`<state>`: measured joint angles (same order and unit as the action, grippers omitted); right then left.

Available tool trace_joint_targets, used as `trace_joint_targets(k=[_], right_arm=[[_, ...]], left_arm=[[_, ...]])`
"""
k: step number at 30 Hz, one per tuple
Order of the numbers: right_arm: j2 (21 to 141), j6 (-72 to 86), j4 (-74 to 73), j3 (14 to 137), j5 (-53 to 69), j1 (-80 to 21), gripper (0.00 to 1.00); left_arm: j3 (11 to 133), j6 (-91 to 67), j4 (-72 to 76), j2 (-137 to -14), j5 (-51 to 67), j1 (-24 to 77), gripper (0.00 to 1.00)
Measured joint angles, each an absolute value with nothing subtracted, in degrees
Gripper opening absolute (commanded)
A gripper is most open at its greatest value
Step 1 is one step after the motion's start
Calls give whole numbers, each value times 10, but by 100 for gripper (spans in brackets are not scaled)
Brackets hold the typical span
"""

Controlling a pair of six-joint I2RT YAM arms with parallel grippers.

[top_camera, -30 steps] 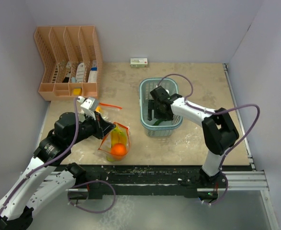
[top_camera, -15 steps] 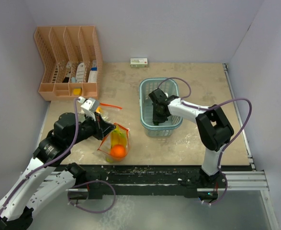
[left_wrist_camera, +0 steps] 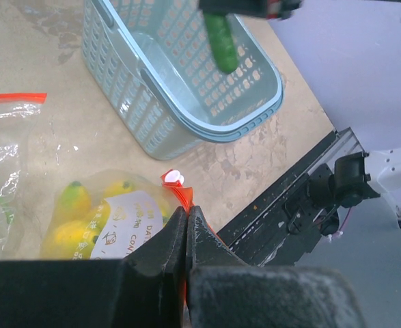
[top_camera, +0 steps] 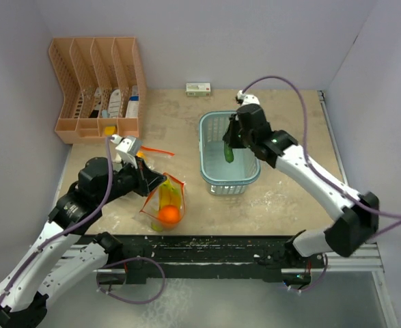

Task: Place the food in the zip-top bag and seal the zipper
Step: Place the fake vegetable in the zipper food storage bag.

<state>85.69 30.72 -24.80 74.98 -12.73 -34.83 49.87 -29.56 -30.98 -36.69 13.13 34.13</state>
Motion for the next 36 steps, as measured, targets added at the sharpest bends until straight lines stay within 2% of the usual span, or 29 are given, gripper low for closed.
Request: trace_joint_targets(k=[4, 8, 12, 20, 29, 36], right_arm=[[749, 275, -187, 743, -94, -359, 0], [670, 245, -104, 707, -93, -452, 0], [621, 225, 6, 615, -96, -557, 0], [570, 218, 191, 423, -161, -639, 0], [589, 217, 410, 363, -270, -757, 0], [712, 218, 524, 361, -325, -783, 0]], left_arm=[[510, -305, -300, -380, 119, 341, 0], [509, -320, -282, -392, 113, 341, 0], [502, -332, -264, -406, 112, 341, 0], [491, -349, -260, -405, 102, 341, 0], [488, -355, -275, -383, 86, 341, 0], [481, -356, -282, -368, 83, 341, 0]])
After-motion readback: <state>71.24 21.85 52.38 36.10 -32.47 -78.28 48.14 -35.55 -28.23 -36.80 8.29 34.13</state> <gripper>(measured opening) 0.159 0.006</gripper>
